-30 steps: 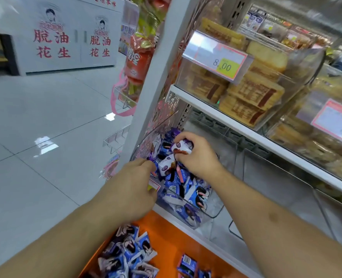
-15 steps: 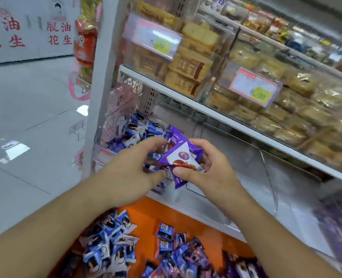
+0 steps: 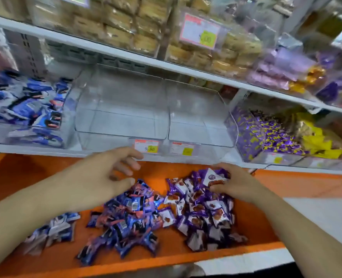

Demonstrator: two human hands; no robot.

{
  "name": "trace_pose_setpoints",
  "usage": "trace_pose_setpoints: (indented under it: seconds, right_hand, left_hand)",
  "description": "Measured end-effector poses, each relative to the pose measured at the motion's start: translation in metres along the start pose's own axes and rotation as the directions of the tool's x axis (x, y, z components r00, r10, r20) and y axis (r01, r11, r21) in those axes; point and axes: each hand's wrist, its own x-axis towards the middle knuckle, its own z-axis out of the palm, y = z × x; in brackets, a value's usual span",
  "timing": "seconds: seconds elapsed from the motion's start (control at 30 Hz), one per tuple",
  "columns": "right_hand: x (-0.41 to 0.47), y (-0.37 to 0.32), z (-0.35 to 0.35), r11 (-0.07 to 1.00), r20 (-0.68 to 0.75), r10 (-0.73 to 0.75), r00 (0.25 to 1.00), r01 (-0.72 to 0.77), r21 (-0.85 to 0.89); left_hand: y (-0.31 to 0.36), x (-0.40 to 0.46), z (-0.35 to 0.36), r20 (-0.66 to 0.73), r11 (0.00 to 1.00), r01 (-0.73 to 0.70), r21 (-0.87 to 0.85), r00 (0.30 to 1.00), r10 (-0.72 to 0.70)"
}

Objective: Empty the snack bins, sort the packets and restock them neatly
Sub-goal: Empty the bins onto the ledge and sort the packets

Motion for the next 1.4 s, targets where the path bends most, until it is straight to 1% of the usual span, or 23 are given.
trace_pose_setpoints:
  seconds: [0.07, 0.13, 0.2, 0.27, 0.37, 0.47, 0.6, 0.73, 0.87, 0.9, 0.97, 1.03, 1.1, 1.13, 1.17, 1.23, 1.33, 1.4]
  right_hand:
    - [0.001, 0.028, -0.007, 0.995, -0.033, 0.026, 0.999, -0.029, -0.098]
    - [0.005, 0.042, -0.012, 0.993, -0.062, 0.056, 0.996, -0.062, -0.098]
    - [0.014, 0.045, -0.012, 0.996, -0.102, 0.068, 0.993, -0.073, -0.052]
    - [0.021, 0.037, -0.009, 0.999, -0.11, 0.037, 0.993, -0.04, -0.019]
    - [0.023, 0.011, 0.001, 0.998, -0.085, -0.062, 0.994, 0.063, 0.014]
    - [0.012, -0.026, 0.014, 0.981, -0.041, -0.178, 0.983, 0.18, 0.074]
    - [0.003, -0.077, 0.037, 0.948, 0.006, -0.302, 0.953, 0.299, 0.111]
    - [-0.006, -0.15, 0.053, 0.903, 0.048, -0.403, 0.914, 0.388, 0.186]
    - [-0.001, -0.242, 0.065, 0.797, 0.0, -0.558, 0.83, 0.535, 0.28]
    - [0.004, -0.268, 0.068, 0.762, -0.024, -0.593, 0.805, 0.571, 0.305]
    - [0.016, -0.32, 0.079, 0.708, -0.051, -0.661, 0.749, 0.645, 0.289]
    - [0.035, -0.373, 0.096, 0.682, -0.015, -0.713, 0.701, 0.698, 0.219]
    - [0.06, -0.419, 0.117, 0.664, 0.068, -0.747, 0.661, 0.736, 0.131]
    - [0.074, -0.439, 0.129, 0.65, 0.113, -0.759, 0.641, 0.755, 0.081]
    - [0.089, -0.457, 0.141, 0.636, 0.159, -0.765, 0.624, 0.771, 0.035]
    - [0.117, -0.487, 0.163, 0.628, 0.258, -0.752, 0.607, 0.778, -0.001]
    - [0.15, -0.516, 0.187, 0.63, 0.364, -0.701, 0.613, 0.772, -0.087]
    - [0.164, -0.532, 0.198, 0.642, 0.398, -0.669, 0.628, 0.758, -0.116]
  left_hand:
    - [0.001, 0.002, 0.018, 0.014, 0.999, 0.005, 0.037, 1.0, -0.006]
    - [0.0, 0.001, 0.029, 0.019, 0.995, 0.012, 0.099, 1.0, -0.014]
    - [-0.002, 0.0, 0.032, 0.016, 0.985, 0.01, 0.171, 1.0, -0.013]
    - [-0.001, 0.0, 0.029, 0.012, 0.978, 0.018, 0.208, 1.0, -0.021]
    - [-0.003, 0.002, 0.017, -0.016, 0.962, 0.041, 0.269, 0.999, -0.038]
    - [-0.008, 0.001, 0.001, -0.033, 0.948, 0.087, 0.308, 0.996, -0.081]
    - [-0.018, -0.004, -0.031, -0.077, 0.934, 0.118, 0.338, 0.992, -0.097]
    - [-0.038, -0.017, -0.081, -0.176, 0.921, 0.157, 0.355, 0.979, -0.1]
    - [-0.075, -0.033, -0.137, -0.367, 0.886, 0.24, 0.396, 0.926, -0.087]
    - [-0.085, -0.038, -0.148, -0.402, 0.873, 0.281, 0.398, 0.909, -0.109]
    - [-0.105, -0.048, -0.167, -0.457, 0.852, 0.376, 0.364, 0.869, -0.188]
    - [-0.122, -0.057, -0.181, -0.517, 0.84, 0.457, 0.291, 0.814, -0.264]
    - [-0.136, -0.063, -0.191, -0.557, 0.828, 0.516, 0.221, 0.763, -0.327]
    - [-0.142, -0.065, -0.195, -0.558, 0.816, 0.54, 0.207, 0.75, -0.355]
    - [-0.146, -0.067, -0.199, -0.549, 0.804, 0.557, 0.208, 0.747, -0.375]
    - [-0.152, -0.069, -0.203, -0.535, 0.795, 0.568, 0.213, 0.749, -0.391]
    - [-0.157, -0.069, -0.207, -0.534, 0.804, 0.558, 0.206, 0.753, -0.385]
    - [-0.16, -0.07, -0.208, -0.541, 0.811, 0.551, 0.198, 0.751, -0.378]
